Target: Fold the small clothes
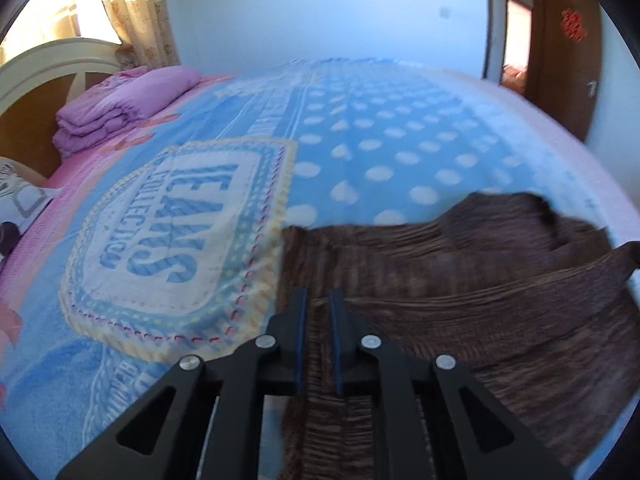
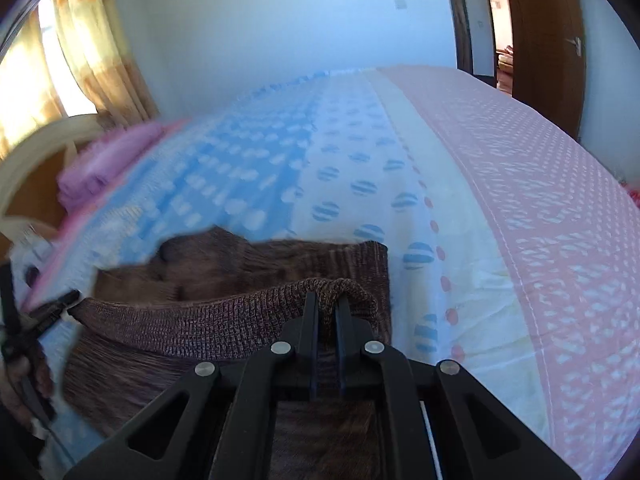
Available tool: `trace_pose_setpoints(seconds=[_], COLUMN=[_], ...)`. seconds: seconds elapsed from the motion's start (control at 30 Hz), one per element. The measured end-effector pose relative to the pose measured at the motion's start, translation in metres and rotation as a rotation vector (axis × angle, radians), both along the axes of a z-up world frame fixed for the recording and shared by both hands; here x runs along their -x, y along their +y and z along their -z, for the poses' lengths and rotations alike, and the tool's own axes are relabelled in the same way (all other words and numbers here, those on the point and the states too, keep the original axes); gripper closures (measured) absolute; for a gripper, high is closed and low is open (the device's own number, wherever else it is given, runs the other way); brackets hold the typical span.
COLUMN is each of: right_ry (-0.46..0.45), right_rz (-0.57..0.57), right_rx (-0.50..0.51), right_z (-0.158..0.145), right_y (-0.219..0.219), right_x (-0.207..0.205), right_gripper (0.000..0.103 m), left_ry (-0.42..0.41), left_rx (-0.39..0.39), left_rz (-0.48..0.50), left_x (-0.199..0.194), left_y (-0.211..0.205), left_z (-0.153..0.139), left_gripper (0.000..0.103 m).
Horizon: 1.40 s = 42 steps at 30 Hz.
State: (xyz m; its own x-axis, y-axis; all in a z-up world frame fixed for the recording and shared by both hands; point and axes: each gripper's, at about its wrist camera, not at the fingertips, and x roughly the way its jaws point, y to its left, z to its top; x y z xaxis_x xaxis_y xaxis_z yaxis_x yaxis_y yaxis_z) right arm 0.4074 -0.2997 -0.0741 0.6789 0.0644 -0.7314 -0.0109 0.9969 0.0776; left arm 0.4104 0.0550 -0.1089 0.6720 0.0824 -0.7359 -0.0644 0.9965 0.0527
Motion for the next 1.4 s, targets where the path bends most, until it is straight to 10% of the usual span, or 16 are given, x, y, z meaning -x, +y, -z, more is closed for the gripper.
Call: trace_pose_setpoints(seconds=[0.13, 0.2, 0.23, 0.33, 0.5, 0.8, 1.1, 1.27, 1.4], right_ry=[-0.005, -0.011, 0.011, 0.035, -0.014, -0.046, 0.003, -0.03, -0.088], right_rz=[-0.06, -0.107, -0.128, -0.151, -0.061, 0.066, 0.033, 0.031, 0.042], right_rx=[0.11, 0.211, 0.308, 0.495, 0.482, 0.316, 0.001, -0.017, 0.03], right_z=[0.005, 0.011, 0.019, 0.037, 0.003, -0.028, -0.003, 0.004, 0.008], right_y=[0.013, 0.026, 0.036, 0.052, 0.048, 0.002, -0.029, -0.021, -0.016], right_x=[0.013, 0.021, 0.021, 0.008, -0.029, -0.027, 0.056, 0.089, 0.1], right_gripper=[0.029, 0.025, 0.025, 0.025, 0.025, 0.025, 0.025, 0.025, 0.025], left_ry=[-0.032, -0.05, -0.039, 0.0, -0.055, -0.008, -0.06, -0.053, 0.002], left_rx=[-0.011, -0.116, -0.177, -0.342, -0.441, -0.277, -0.041, -0.024, 0.044], left_rz=[0.067, 0.139, 0.168, 0.21, 0.051, -0.144, -0.062, 0.047, 0.068], left_x=[0.031, 0.047, 0.049, 0.034, -0.006, -0.016, 0.079, 0.064, 0.018], left_y=[-0.003, -0.018, -0.026, -0.047, -0.035, 0.043, 0.044, 0.019, 0.007], left_z=[-0.005, -0.002, 0.003, 0.022, 0.009, -0.013, -0.007, -0.002, 0.005], left_gripper=[0.056, 0.016, 0.015, 0.015, 0.015, 0.016, 0.017, 0.048, 0.049])
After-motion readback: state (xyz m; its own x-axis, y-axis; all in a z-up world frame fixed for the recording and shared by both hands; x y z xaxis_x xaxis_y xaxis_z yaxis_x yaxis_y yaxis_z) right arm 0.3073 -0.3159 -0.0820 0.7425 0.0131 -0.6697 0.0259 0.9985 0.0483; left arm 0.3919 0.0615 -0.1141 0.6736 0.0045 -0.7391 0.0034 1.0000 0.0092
